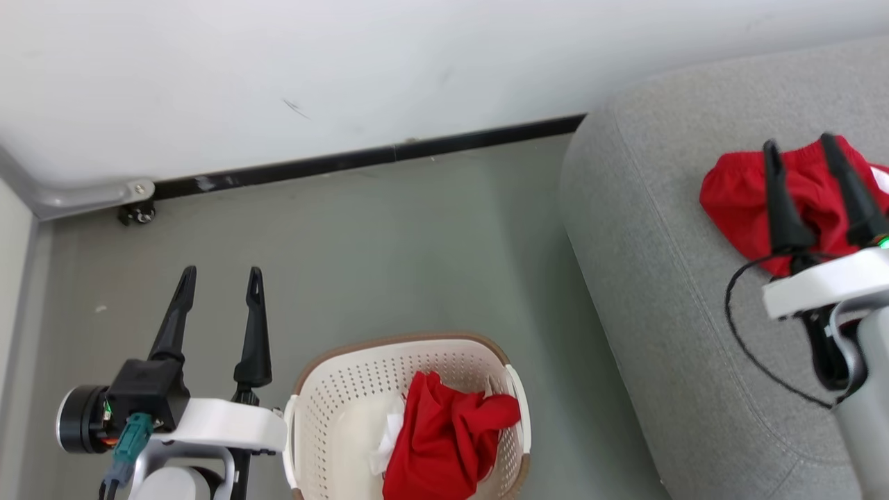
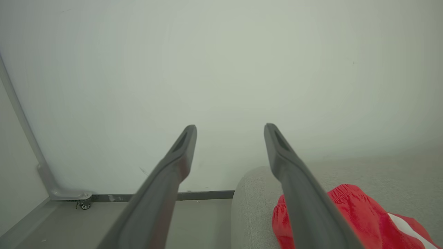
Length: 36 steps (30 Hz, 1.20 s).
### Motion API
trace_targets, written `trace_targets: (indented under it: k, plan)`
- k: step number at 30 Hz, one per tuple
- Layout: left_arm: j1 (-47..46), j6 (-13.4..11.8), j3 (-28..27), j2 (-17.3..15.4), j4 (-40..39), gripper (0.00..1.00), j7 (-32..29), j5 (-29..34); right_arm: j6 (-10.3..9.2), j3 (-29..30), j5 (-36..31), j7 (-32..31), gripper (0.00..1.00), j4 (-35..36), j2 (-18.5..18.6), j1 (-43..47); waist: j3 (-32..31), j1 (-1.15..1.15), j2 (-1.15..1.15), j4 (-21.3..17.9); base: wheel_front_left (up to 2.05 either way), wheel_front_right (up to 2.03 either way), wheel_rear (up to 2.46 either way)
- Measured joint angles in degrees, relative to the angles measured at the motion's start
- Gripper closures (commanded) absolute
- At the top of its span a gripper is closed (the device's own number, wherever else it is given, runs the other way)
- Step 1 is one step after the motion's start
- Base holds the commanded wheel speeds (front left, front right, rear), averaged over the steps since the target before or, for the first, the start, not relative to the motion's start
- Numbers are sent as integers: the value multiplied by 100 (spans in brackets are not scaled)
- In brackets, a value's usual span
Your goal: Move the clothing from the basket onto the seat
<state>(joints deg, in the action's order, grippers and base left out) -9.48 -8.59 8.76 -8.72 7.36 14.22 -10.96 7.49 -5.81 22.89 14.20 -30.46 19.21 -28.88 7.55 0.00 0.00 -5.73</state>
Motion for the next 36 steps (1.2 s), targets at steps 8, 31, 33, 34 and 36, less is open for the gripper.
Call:
trace_targets:
  k: [8,31,33,34,36]
  plan:
    - [257,-7,-8,65,79,0,0,0,0,138,-258,1,0,472,-435,638,-333,0,0,191,0,0,0]
    - [816,0,154,134,412,0,0,54,0,552,-1046,1,0,1181,-1412,2494,-946,0,0,525,0,0,0]
    - [816,-2,148,134,445,0,0,54,0,567,-1090,1,0,1198,-1437,2581,-983,0,0,533,0,0,0]
    - [816,-3,147,137,460,0,0,54,0,570,-1101,1,0,1228,-1455,2637,-1003,0,0,536,0,0,0]
    - [817,-7,131,136,478,0,0,54,0,578,-1167,-1,0,1265,-1519,2707,-1041,0,0,539,0,0,0]
